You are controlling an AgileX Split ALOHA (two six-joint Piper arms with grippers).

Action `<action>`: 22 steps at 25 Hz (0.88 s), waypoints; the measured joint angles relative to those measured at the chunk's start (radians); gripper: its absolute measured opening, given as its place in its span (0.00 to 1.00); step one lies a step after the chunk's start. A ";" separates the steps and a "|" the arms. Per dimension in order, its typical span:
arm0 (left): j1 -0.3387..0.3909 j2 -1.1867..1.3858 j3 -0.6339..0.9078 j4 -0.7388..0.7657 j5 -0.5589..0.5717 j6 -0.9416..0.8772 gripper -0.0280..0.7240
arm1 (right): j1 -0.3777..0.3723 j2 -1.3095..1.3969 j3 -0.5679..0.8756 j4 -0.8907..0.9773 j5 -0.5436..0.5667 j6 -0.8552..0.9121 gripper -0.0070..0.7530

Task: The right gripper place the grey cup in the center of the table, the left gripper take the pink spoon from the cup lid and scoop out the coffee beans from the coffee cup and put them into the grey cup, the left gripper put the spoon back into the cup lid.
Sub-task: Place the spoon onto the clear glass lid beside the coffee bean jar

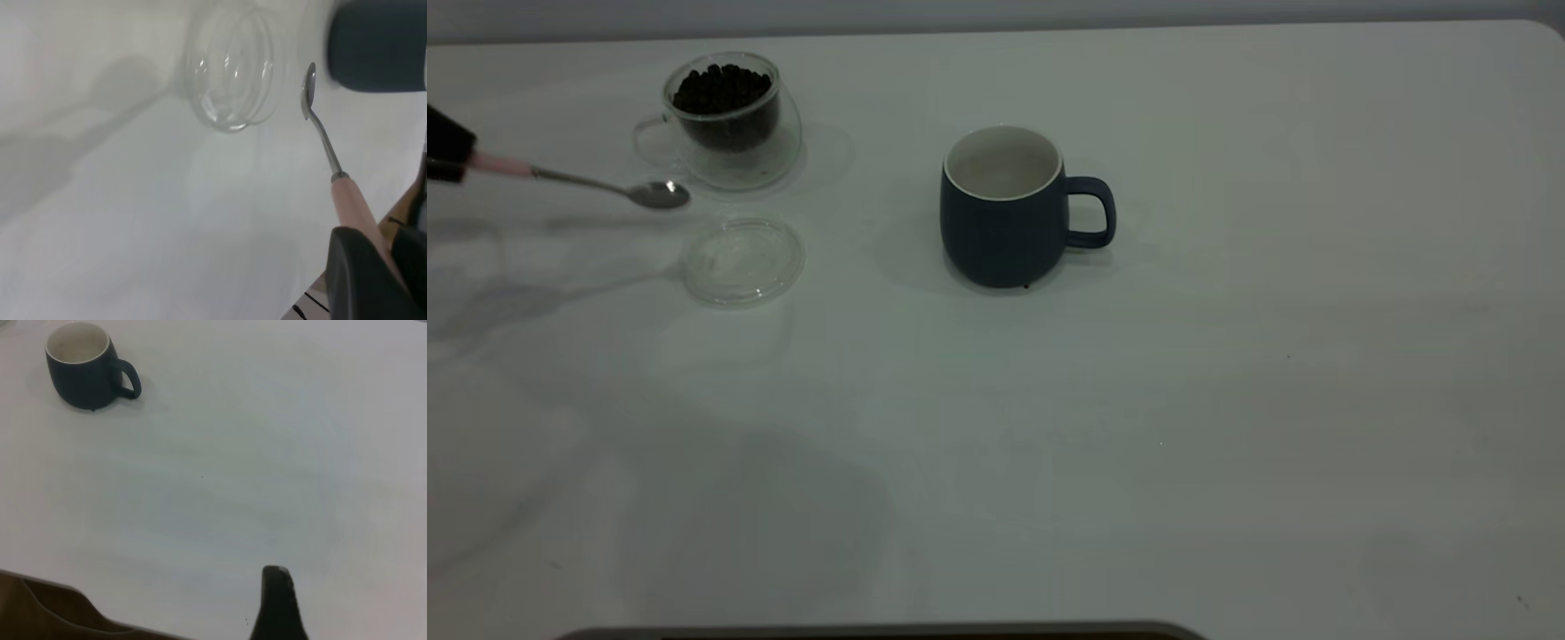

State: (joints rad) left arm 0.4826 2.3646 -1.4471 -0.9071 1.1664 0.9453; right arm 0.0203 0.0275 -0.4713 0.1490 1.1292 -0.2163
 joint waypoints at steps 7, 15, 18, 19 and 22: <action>-0.005 0.115 0.001 -0.115 -0.009 0.074 0.21 | 0.000 0.000 0.000 0.000 0.000 0.000 0.78; -0.072 0.147 0.001 -0.130 -0.019 0.093 0.21 | 0.000 0.000 0.000 0.000 0.000 0.000 0.78; -0.076 0.148 0.001 -0.133 -0.038 0.093 0.21 | 0.000 0.000 0.000 0.000 0.000 0.000 0.78; -0.076 0.148 0.001 -0.134 -0.044 0.093 0.21 | 0.000 0.000 0.000 0.000 0.000 0.000 0.78; -0.068 0.148 0.001 -0.135 -0.044 0.093 0.21 | 0.000 0.000 0.000 0.000 0.000 0.000 0.78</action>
State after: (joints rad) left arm 0.4142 2.5130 -1.4464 -1.0416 1.1227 1.0388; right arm 0.0203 0.0275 -0.4713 0.1490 1.1292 -0.2163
